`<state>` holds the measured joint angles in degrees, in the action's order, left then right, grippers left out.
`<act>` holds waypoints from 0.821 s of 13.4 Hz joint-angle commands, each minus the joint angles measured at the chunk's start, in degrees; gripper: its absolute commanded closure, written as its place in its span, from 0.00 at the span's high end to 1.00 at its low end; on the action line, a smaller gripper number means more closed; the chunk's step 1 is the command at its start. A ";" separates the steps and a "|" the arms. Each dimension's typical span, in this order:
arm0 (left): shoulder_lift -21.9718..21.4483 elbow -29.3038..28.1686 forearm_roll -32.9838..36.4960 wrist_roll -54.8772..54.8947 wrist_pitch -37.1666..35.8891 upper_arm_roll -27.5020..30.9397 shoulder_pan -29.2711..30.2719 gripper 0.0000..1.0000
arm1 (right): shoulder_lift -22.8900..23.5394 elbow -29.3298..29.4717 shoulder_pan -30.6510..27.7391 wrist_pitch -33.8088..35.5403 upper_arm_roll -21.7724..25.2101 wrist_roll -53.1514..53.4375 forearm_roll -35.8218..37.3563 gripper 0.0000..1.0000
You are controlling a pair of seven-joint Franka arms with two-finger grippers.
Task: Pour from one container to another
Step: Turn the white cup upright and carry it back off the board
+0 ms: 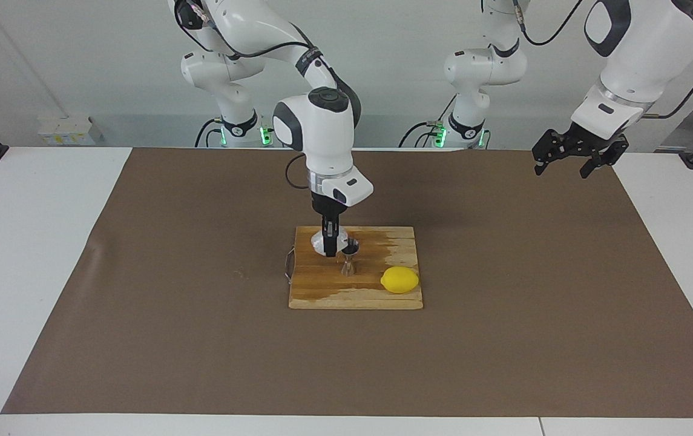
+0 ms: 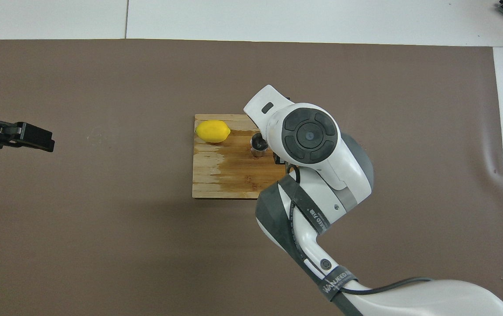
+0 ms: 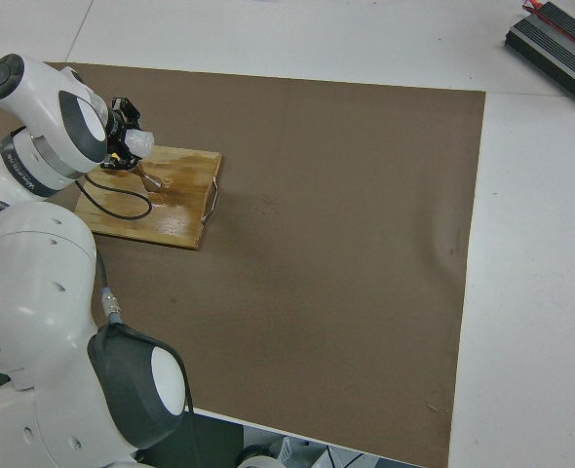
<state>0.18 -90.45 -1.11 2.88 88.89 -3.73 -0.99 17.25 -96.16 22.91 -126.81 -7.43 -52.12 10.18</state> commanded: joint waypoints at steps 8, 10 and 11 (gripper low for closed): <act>-1.41 -1.48 -0.48 0.29 -0.21 -0.14 0.56 1.00 | -3.71 -10.96 -16.47 -7.57 -0.57 -32.72 -43.43 0.00; -1.41 -1.48 -0.56 0.29 -0.21 -0.14 0.56 1.00 | -3.80 -13.60 -21.57 -6.53 -0.57 -44.59 -52.59 0.00; -1.41 -1.48 -0.56 0.29 -0.21 -0.14 0.56 1.00 | -3.80 -14.83 -23.94 -5.39 -0.57 -48.56 -55.59 0.00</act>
<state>0.18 -90.45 -1.11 2.88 88.89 -3.73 -0.99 15.96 -106.56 3.27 -132.85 -7.04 -93.57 -39.81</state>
